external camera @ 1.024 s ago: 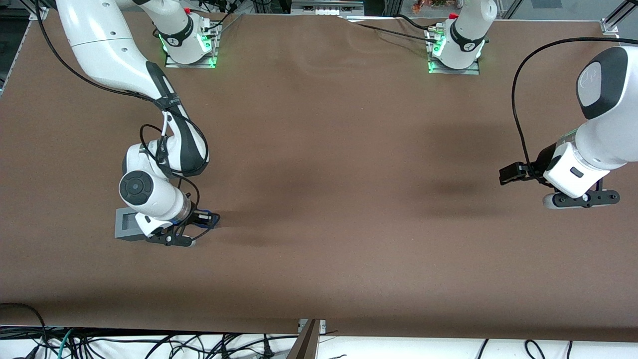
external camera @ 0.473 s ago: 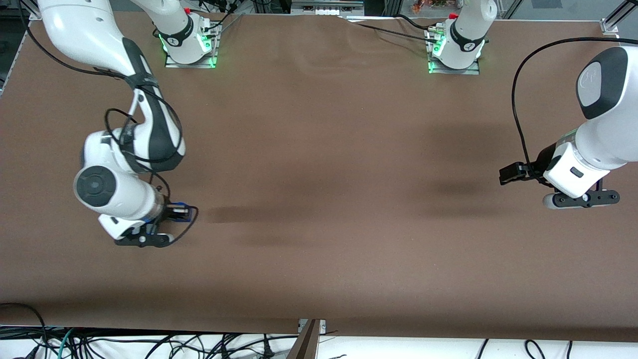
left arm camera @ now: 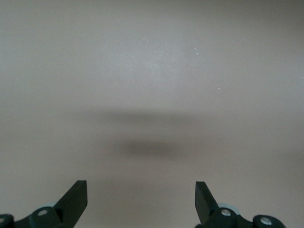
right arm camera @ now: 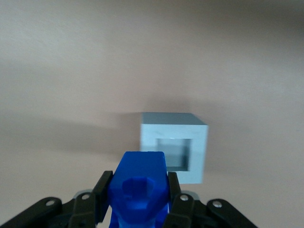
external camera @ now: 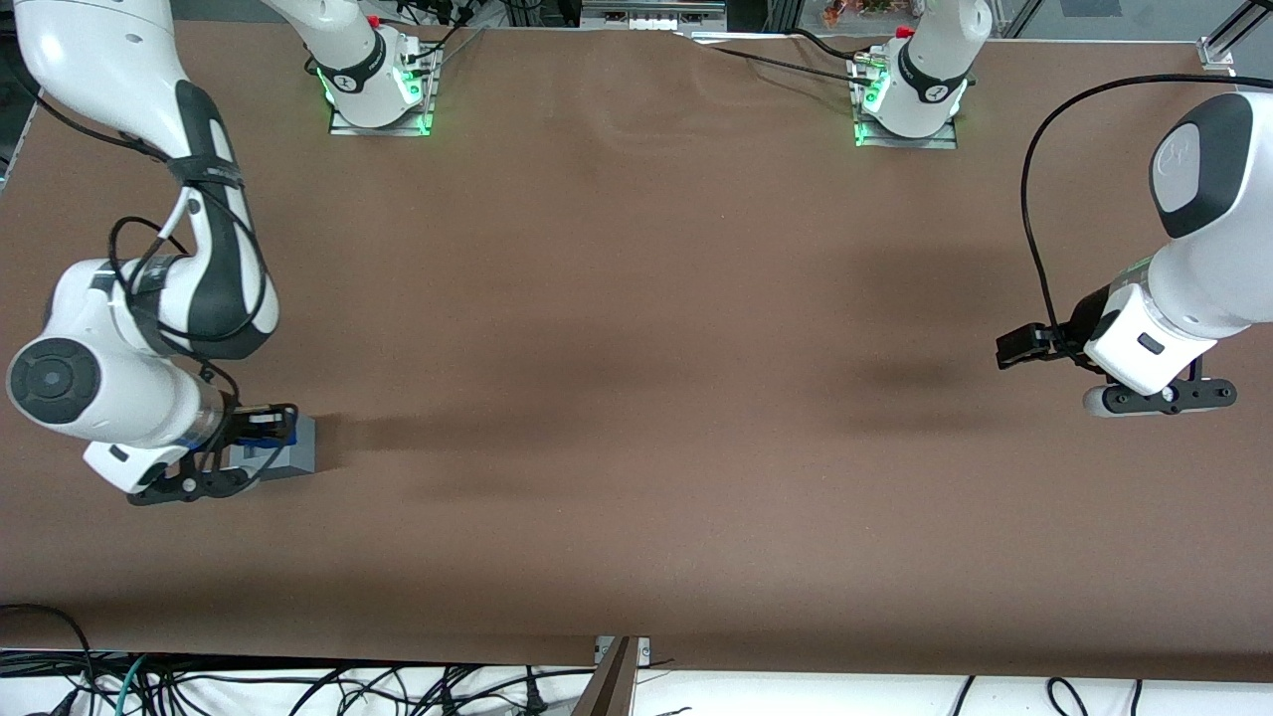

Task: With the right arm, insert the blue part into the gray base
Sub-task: 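Carry the blue part with the right gripper over the gray base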

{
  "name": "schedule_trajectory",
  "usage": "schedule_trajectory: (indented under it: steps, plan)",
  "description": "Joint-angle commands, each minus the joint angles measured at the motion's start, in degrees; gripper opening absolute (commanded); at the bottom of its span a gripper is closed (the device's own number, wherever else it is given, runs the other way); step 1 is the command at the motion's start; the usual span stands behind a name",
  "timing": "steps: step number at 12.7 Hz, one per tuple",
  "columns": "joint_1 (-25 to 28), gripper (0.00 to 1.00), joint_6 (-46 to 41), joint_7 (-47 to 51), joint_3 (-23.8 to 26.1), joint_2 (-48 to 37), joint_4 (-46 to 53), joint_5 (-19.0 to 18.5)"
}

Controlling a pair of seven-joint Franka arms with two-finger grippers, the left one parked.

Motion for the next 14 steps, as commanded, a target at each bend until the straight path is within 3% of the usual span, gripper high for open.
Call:
schedule_trajectory:
  steps: [1, 4, 6, 14]
  plan:
    - [-2.30, 0.31, -1.24, -4.41, 0.32, -0.14, 0.73, 0.44]
    - [-4.50, 0.31, -0.27, -5.92, 0.58, 0.91, 0.73, 1.05]
    - [-4.59, 0.31, -0.18, -5.48, 0.41, 1.61, 0.64, 4.38]
    - [-4.59, 0.32, 4.65, -5.21, 0.41, 3.64, 0.64, 4.57]
